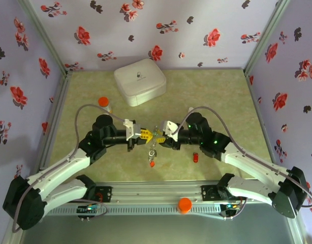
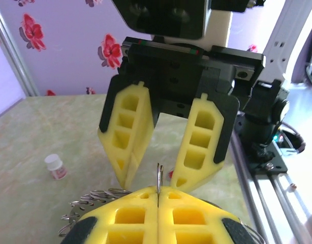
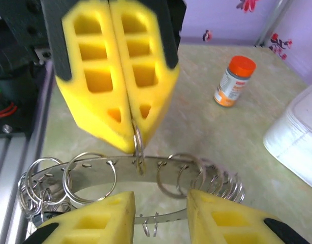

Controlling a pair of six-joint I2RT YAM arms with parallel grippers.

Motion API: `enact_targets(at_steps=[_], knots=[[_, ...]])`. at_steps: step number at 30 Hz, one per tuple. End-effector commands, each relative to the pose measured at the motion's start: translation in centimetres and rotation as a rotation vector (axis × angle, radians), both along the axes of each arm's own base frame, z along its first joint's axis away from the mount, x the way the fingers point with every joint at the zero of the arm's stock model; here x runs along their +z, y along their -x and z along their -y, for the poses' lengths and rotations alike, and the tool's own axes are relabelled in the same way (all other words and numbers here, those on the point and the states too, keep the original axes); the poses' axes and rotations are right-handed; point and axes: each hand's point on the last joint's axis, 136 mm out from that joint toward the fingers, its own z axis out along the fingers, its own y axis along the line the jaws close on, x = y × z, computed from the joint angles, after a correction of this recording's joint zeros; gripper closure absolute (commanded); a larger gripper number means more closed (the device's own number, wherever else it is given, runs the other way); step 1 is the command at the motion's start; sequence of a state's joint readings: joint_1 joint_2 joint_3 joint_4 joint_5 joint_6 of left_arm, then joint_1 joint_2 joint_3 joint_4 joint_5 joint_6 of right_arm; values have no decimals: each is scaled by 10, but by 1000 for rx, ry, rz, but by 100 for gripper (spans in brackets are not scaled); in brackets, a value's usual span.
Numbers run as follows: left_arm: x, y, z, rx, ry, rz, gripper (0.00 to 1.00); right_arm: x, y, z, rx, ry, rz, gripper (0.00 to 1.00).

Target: Put the keys on the keyring

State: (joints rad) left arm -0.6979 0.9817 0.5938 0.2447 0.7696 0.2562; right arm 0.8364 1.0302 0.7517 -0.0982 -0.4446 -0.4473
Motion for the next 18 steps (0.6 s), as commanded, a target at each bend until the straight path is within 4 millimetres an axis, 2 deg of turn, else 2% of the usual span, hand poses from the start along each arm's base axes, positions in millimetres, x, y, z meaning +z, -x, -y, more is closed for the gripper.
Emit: enact_targets(at_steps=[1,7,18], knots=[[-10,-5,-2,39,-121,75,100,7,-3,2,-15,34,76,69],[-15,-6,3,51,-189,92,100,10,3,-2,18,26,75,72],[-15,0,8,16,-176,91,100,3,9,-10,65,30,62,78]])
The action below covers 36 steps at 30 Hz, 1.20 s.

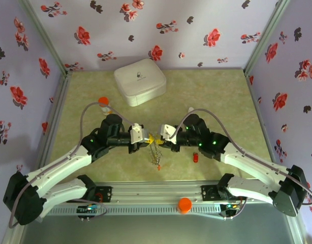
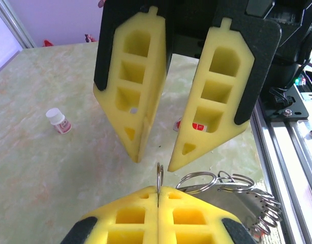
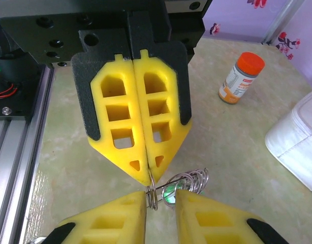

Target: Put the keys on the keyring

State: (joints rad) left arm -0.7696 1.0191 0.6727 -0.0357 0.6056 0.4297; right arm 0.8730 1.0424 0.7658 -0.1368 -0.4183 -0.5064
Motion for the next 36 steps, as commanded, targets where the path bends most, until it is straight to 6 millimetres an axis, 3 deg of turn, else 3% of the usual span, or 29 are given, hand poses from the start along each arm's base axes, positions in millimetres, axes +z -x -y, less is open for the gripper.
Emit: enact_targets(at_steps=[1,15,17,19,22,24,27,36], knots=[[20,0,6,-28,40,59,100,7,2,-6,28,-14,20,78],[21,6,7,-49,54,46,100,-1,4,-10,42,2,-17,85],[22,6,6,-50,56,49,100,0,4,-10,45,-1,-18,89],[21,7,6,-51,54,47,100,0,4,-10,44,-5,-17,98],[18,7,4,-46,44,47,100,3,5,-9,44,-13,-8,100],[17,5,2,-23,45,52,81,6,7,-8,47,-24,-4,100],[21,1,-2,16,119,58,69,10,10,-8,60,-50,-3,100],[34,8,-12,-13,322,-40,65,29,18,-1,96,-190,-73,100]])
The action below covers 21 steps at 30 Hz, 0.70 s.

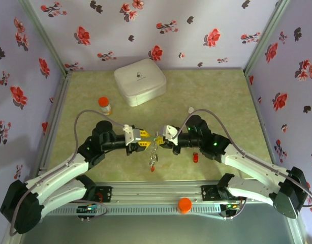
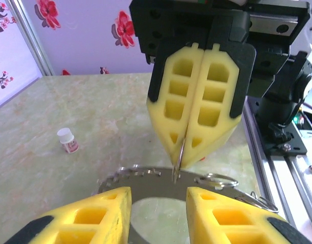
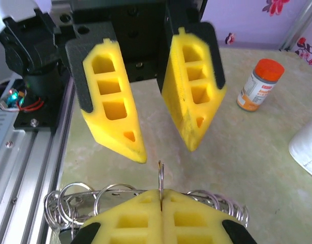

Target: Put the keys on the keyring

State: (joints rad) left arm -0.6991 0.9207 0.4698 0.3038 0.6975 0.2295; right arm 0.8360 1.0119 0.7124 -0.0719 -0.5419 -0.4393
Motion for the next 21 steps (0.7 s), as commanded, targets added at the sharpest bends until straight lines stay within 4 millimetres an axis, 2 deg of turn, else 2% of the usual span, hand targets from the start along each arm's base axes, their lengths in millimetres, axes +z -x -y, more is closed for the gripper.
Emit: enact_targets(at_steps=[1,5,10,16,21], knots=[[27,7,2,-51,125,2,65,27,10,-3,56,-115,-6,100],[34,11,6,-92,194,-22,65,23,12,-4,66,-114,-21,100],[30,10,10,-108,252,-74,65,25,12,-7,81,-133,-28,100],[21,10,11,-108,221,-77,72,28,14,-9,100,-136,-33,100],[22,12,10,-115,195,-49,78,30,14,-10,107,-140,-39,100]])
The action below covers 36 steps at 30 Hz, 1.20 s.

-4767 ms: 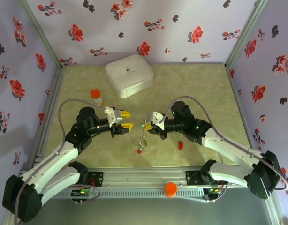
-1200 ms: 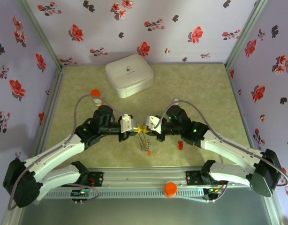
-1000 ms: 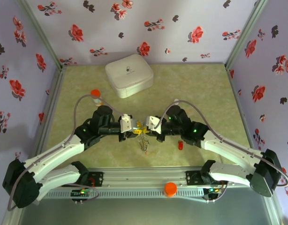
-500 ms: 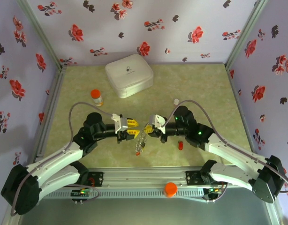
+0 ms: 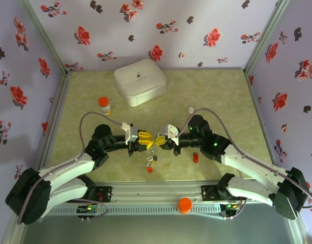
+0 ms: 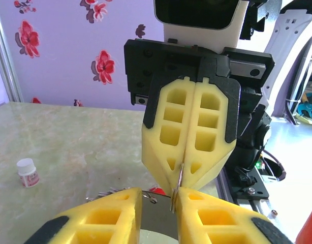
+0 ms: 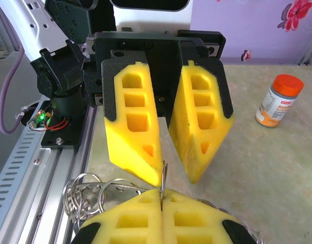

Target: Put the keys on the keyring

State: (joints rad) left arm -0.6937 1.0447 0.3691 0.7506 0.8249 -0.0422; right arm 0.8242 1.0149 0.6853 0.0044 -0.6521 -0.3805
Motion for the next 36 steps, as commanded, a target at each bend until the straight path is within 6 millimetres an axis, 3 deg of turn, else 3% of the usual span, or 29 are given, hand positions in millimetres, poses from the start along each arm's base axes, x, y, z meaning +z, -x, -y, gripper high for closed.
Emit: enact_targets(at_steps=[1,19,21,23,27,29,31,33,36], knots=[[12,3,0,-15,13,61,79,25,3,-6,40,-74,18,100],[18,4,1,-19,19,104,100,25,-1,-19,38,-86,-22,100],[18,1,0,7,6,115,100,20,-15,-13,-63,-61,-9,78],[14,-7,-1,55,-27,115,100,10,-31,-3,-181,-22,8,64],[5,-24,-5,181,-124,134,100,-1,-57,28,-459,-13,-49,57],[0,-32,-7,228,-173,113,100,-6,-73,54,-680,-49,-170,54],[-2,-39,-7,264,-209,85,100,-25,-87,94,-972,-53,-325,56],[-5,-45,-6,297,-219,63,100,-51,-88,132,-1220,-23,-477,56],[-5,-50,-2,314,-219,49,100,-87,-67,148,-1318,94,-672,56]])
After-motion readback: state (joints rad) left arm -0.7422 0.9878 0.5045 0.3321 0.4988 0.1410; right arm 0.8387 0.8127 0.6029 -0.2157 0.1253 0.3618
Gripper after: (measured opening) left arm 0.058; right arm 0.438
